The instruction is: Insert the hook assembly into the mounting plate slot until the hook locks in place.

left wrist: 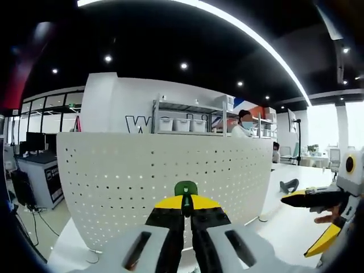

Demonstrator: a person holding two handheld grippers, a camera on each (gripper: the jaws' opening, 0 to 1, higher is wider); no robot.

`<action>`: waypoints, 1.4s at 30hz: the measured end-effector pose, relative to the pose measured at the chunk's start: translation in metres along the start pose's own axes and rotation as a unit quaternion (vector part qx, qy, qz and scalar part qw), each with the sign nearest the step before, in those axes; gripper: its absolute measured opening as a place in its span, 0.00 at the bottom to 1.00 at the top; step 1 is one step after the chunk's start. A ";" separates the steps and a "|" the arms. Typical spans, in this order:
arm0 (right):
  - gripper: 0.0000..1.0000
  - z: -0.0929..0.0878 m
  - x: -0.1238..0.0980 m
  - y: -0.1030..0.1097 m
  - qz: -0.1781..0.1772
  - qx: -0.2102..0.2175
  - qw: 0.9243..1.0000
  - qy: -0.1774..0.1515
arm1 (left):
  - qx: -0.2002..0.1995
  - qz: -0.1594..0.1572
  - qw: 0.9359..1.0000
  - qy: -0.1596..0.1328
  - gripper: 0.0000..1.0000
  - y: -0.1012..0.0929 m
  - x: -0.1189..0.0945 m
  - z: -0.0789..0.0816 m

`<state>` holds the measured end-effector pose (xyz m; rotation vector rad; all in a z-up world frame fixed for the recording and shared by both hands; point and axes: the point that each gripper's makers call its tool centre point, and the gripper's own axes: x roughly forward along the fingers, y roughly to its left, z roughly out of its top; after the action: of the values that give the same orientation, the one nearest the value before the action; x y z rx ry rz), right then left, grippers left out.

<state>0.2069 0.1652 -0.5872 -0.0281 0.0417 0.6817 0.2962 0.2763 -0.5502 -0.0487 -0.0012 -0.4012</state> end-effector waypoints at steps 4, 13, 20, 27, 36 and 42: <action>0.96 0.006 -0.006 -0.006 -0.022 -0.001 1.000 -0.007 | 0.000 0.001 1.000 -0.001 0.02 0.001 0.004 0.001; 1.00 0.013 -0.011 -0.009 -0.032 -0.005 0.999 -0.007 | 0.007 0.010 1.000 -0.006 0.02 0.008 0.019 0.014; 1.00 0.016 -0.014 -0.009 -0.031 -0.010 0.999 -0.007 | 0.019 0.026 0.999 -0.019 0.02 0.016 0.038 0.031; 1.00 0.019 -0.017 -0.015 -0.037 -0.010 0.999 -0.011 | 0.025 0.050 0.998 -0.026 0.02 0.028 0.055 0.045; 1.00 0.020 -0.019 -0.023 -0.042 -0.011 0.999 -0.013 | 0.019 0.073 0.997 -0.034 0.02 0.041 0.076 0.055; 1.00 0.019 -0.021 -0.028 -0.045 -0.010 0.999 -0.012 | 0.026 0.085 0.996 -0.028 0.02 0.049 0.085 0.055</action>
<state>0.2091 0.1312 -0.5666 -0.0399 0.0099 0.5924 0.3944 0.2909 -0.4971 -0.0084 -0.0633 -0.2296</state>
